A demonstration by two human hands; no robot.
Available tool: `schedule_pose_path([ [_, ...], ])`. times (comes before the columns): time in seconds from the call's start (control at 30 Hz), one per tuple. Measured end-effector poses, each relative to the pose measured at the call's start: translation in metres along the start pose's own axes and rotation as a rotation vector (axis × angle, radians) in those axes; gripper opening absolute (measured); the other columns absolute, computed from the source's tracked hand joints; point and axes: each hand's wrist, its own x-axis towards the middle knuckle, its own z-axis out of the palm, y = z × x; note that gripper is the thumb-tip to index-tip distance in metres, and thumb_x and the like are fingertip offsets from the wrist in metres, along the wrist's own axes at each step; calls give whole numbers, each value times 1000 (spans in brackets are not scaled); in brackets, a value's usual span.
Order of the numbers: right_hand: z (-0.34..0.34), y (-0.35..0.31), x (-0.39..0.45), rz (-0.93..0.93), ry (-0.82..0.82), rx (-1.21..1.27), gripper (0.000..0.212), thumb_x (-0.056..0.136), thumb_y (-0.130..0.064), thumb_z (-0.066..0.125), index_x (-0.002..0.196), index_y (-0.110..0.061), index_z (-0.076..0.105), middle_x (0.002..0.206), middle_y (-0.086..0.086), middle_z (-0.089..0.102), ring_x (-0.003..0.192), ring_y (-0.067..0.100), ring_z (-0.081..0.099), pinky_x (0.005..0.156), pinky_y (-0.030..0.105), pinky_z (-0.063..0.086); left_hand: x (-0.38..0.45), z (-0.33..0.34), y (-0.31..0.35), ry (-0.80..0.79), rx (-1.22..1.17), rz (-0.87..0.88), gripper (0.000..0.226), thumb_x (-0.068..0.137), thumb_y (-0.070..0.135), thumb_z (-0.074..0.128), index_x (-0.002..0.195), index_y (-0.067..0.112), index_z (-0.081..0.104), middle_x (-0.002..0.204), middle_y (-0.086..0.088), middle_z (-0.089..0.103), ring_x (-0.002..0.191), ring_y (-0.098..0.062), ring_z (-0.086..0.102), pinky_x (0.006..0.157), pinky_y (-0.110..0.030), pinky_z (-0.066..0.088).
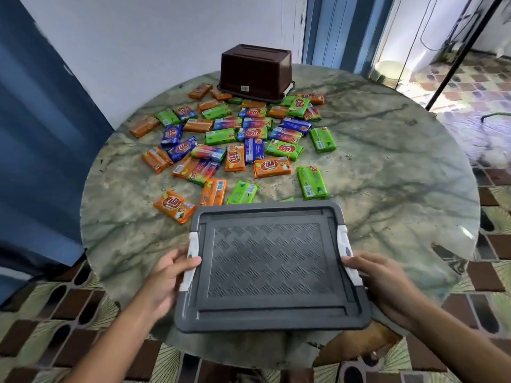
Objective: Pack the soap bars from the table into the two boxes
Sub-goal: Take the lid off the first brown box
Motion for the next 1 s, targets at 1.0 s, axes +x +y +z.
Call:
schedule_pose_path([
  [1.0,12,-65,29,-146,32,-1016,35,70,-15,80,86,-9,50,61,13,67,46,27,65,50,43,57,4,2,54,14,863,0,15,78,-12,65,92,-5,69,73,-17,62,62,-23,65,48,-34,56],
])
